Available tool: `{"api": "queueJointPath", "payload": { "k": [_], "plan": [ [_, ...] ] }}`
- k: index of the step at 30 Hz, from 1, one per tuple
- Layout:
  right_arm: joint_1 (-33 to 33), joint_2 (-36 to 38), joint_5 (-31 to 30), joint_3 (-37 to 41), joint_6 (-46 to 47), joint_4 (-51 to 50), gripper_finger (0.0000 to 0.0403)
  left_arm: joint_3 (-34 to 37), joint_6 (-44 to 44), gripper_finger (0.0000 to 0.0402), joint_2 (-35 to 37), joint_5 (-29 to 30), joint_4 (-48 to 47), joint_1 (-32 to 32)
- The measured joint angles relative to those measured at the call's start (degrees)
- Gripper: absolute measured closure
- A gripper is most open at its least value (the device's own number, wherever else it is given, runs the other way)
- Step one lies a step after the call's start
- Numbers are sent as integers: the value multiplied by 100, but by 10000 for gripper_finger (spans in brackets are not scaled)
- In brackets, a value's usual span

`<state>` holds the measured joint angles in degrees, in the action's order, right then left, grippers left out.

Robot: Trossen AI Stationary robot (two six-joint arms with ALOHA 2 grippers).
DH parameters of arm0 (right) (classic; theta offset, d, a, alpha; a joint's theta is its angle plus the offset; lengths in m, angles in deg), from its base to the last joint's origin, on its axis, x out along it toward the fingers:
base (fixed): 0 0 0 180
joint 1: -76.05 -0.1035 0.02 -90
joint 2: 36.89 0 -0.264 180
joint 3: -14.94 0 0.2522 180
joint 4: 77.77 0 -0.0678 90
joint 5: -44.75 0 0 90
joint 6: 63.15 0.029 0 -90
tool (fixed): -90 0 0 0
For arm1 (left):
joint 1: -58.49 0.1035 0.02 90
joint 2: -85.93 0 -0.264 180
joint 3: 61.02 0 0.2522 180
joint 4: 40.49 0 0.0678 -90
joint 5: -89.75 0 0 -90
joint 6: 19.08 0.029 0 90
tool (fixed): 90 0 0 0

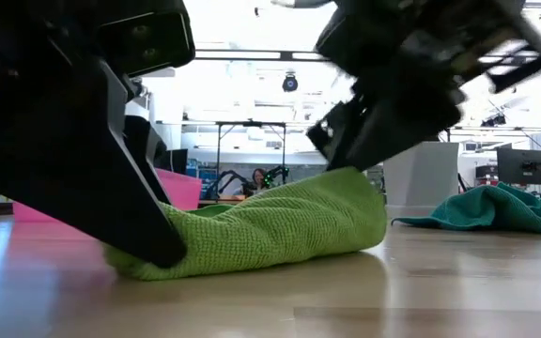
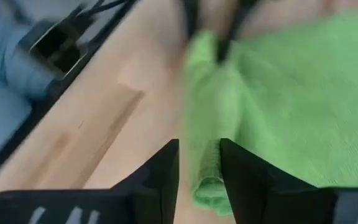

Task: Roll microfiber towels into tight, uniform cylinder then place into a basket
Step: Roll the green microfiber cloth

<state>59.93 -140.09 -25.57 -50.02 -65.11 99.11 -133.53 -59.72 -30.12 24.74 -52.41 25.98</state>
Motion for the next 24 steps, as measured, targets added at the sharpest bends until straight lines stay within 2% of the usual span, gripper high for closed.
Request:
{"api": "queueJointPath", "payload": {
  "k": [3, 7, 11, 16, 19, 24],
  "plan": [
    [-255, -1, -164, 0, -1050, -3, 294, 3, 11, 330, 0, 30, -34, 33],
    [-615, -83, -1192, -2, -1768, -3, 293, 5, 7, 364, 4, 6, -50, 46],
    [-915, -77, -1942, -6, -1807, 25, 292, 5, 9, 374, 7, -5, -52, 46],
    [-1345, 58, -2552, -8, -2105, 84, 292, 5, 13, 365, 7, -3, -52, 46],
    [-1502, 112, -3034, -9, -1963, 88, 292, 5, 23, 362, 7, -3, -52, 46],
    [-1540, 23, -3035, -15, -1311, 95, 292, 8, 26, 361, 7, 4, -27, 46]
  ]
}}
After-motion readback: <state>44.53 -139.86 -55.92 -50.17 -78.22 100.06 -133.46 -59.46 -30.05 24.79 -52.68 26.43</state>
